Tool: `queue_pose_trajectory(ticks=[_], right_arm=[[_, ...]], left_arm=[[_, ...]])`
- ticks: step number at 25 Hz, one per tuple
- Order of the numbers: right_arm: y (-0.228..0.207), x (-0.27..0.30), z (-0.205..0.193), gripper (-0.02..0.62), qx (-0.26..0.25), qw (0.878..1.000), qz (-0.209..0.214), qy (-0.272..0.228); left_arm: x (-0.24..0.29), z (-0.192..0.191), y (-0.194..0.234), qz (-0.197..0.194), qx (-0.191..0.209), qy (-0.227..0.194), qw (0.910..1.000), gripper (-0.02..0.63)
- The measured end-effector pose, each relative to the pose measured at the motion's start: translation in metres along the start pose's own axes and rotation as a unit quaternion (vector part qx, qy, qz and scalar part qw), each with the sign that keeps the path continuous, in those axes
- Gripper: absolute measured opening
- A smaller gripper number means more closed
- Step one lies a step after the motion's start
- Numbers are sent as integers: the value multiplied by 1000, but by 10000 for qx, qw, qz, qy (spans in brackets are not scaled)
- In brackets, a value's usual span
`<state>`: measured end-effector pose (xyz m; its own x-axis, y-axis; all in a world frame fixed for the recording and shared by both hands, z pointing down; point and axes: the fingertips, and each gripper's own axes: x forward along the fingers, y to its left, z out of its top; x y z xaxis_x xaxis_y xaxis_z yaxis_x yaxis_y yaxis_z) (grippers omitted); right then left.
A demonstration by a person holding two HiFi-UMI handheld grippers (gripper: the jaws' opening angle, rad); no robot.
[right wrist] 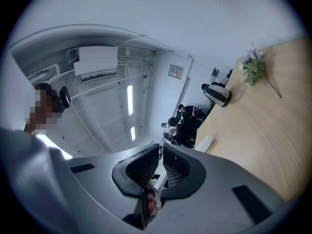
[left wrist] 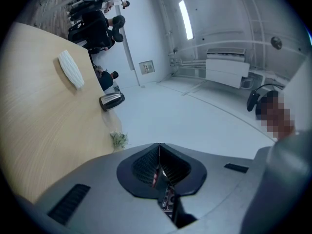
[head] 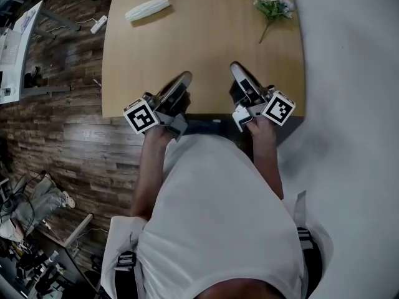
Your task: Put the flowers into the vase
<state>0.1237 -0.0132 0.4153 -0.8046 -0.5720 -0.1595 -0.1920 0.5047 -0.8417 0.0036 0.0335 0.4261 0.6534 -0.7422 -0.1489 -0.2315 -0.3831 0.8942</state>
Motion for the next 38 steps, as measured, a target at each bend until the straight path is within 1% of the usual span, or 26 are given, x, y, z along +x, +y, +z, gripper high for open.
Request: queue_pose_trajectory(ticks=[4,9,14,18,20,23,26,31,34,38], right_arm=[[3,3,3,19,-149,9999,-65,-38],[3,35,9,19,-261,9994,-212,-5],[2,60,0,20,-344,9985,-427,52],[-9,71,-11,20,-287,9963,-797,112],[-6,83,-17,20,-394,9955,-842,184],[-5,95,-28,20,-493,9934,-989,299],[-12,103,-36,20,-439,9912,-1212,307],[-11,103,-36,20,-536,9872,-1463,333],[-7,104,-38,20,-486,9880,-1433,308],[-8,111,-37,20,-571,9874,-1406,456]], left_arm=[[1,5,2,-107,-73,40,9999,9],[9,41,14,-255,-127,59,9996,9],[6,66,25,-438,-267,47,9987,9],[3,82,38,-594,-359,36,9976,9],[0,90,47,-631,-402,20,9972,9],[-6,98,64,-650,-508,36,9966,9],[-5,108,83,-691,-575,113,9959,9],[0,114,84,-826,-571,268,9946,9],[0,114,82,-824,-509,331,9947,9],[-2,116,86,-699,-408,357,9961,9]])
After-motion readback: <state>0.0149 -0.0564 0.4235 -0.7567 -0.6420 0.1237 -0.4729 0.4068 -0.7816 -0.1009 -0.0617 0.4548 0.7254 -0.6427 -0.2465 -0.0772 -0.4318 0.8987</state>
